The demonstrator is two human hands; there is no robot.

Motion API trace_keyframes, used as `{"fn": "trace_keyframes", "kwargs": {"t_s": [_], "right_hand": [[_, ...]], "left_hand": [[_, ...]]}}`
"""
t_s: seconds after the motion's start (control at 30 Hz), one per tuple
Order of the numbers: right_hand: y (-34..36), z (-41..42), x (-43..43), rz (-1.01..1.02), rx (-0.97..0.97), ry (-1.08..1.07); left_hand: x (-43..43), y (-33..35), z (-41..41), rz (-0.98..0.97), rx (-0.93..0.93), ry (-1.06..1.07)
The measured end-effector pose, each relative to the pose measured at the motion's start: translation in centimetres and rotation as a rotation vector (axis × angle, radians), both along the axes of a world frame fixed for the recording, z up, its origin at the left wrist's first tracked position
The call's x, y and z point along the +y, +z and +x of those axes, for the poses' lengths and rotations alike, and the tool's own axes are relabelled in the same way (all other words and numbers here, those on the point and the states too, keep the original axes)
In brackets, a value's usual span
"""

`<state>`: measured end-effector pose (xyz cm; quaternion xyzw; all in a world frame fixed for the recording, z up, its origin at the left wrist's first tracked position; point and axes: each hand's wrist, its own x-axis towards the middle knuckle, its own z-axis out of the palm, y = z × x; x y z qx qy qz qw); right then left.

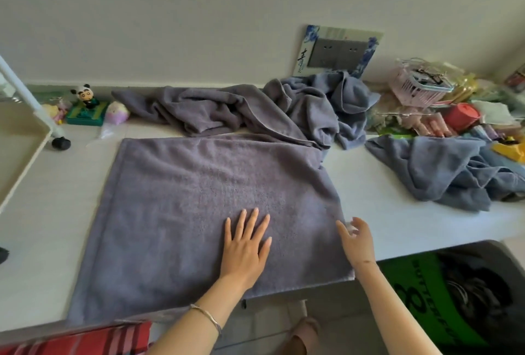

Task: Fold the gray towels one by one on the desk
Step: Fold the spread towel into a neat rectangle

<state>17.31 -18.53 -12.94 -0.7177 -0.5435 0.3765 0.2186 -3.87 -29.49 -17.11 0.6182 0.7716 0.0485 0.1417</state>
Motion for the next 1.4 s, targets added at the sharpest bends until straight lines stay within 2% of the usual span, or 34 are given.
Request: {"fn": "trace_keyframes", "kwargs": {"t_s": [0.07,0.13,0.2,0.27,0.37,0.5,0.7,0.87,1.0,1.1,1.23,1.3,1.4], "right_hand": [[0.9,0.2,1.6,-0.176,0.114,0.008],[2.6,0.3,2.8,-0.350,0.337,0.047],[3.8,1.1,3.9,-0.355,0.495,0.103],[3.8,2.2,4.6,-0.329,0.557,0.112],[2.3,3.5,4.2,-0.436,0.507,0.076],[2.4,3.8,4.4,-0.585,0.577,0.132],[4.0,2.6,4.8,-0.642,0.660,0.228],[4.4,2.4,5.2,-0.726,0.590,0.258],[4.7,3.7,6.2,-0.735,0.585,0.284],[4.6,4.5,6.8,-0.667,0.606,0.207],[4.4,4.7,5.6,-0.764,0.489,0.367],[4.4,4.6,5.4,-0.776,0.462,0.361],[4.4,4.8,5.3,-0.716,0.551,0.303]], "left_hand": [[0.0,-0.4,-0.2,0.005,0.007,0.003],[0.1,-0.5,0.0,0.045,0.028,-0.004],[0.2,-0.8,0.2,0.056,0.051,-0.011],[0.1,-1.0,0.3,0.065,0.055,-0.008],[0.2,-1.0,0.3,0.090,0.052,-0.008],[0.6,-0.9,0.4,0.091,0.062,-0.004],[0.3,-1.0,0.4,0.114,0.062,-0.005],[0.3,-1.2,0.3,0.145,0.068,-0.009],[0.3,-1.3,0.5,0.149,0.063,-0.011],[0.3,-1.3,0.6,0.152,0.057,-0.009],[0.2,-1.3,0.5,0.144,0.061,-0.005],[0.3,-1.2,0.5,0.139,0.059,-0.006],[0.3,-1.1,0.6,0.143,0.063,-0.007]]}}
